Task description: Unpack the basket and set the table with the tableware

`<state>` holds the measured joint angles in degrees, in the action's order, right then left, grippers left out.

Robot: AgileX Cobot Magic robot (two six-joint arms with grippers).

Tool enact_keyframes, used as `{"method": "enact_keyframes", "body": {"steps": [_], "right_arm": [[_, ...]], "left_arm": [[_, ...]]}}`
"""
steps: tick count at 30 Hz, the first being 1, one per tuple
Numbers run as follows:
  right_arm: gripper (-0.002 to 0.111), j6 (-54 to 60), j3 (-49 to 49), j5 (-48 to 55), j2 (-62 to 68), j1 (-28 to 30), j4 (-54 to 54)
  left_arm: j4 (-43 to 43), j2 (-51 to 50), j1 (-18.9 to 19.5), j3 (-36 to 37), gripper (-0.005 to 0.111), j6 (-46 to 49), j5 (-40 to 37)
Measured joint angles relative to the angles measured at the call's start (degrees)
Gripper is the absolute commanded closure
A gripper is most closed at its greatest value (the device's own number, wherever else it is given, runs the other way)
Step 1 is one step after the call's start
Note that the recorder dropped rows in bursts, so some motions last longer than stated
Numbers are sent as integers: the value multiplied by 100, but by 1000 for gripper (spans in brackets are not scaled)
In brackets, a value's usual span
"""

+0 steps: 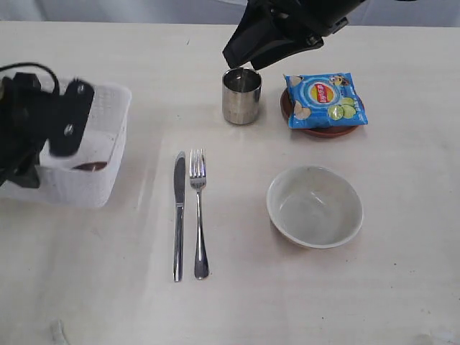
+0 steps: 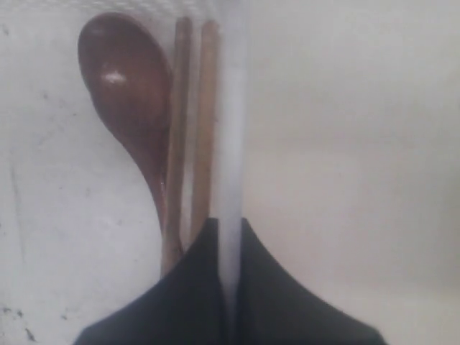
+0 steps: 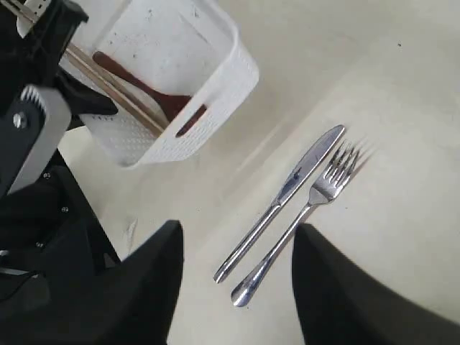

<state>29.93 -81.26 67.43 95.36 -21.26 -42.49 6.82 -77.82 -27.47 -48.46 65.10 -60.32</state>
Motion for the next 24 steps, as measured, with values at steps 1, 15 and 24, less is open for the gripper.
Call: {"method": "enact_keyframes", "body": {"steps": [1,15,24], "right_arm": [[62,9,0,0,0,0,-4],[62,42,0,-97,0,0,-26],[62,70,49,-191,0,0,-60]], "left_arm": [[113,89,-25,160,107,409,80],[1015,-87,-50,832,107,2721,607],[210,-167,-50,396,107,2699,-440]]}}
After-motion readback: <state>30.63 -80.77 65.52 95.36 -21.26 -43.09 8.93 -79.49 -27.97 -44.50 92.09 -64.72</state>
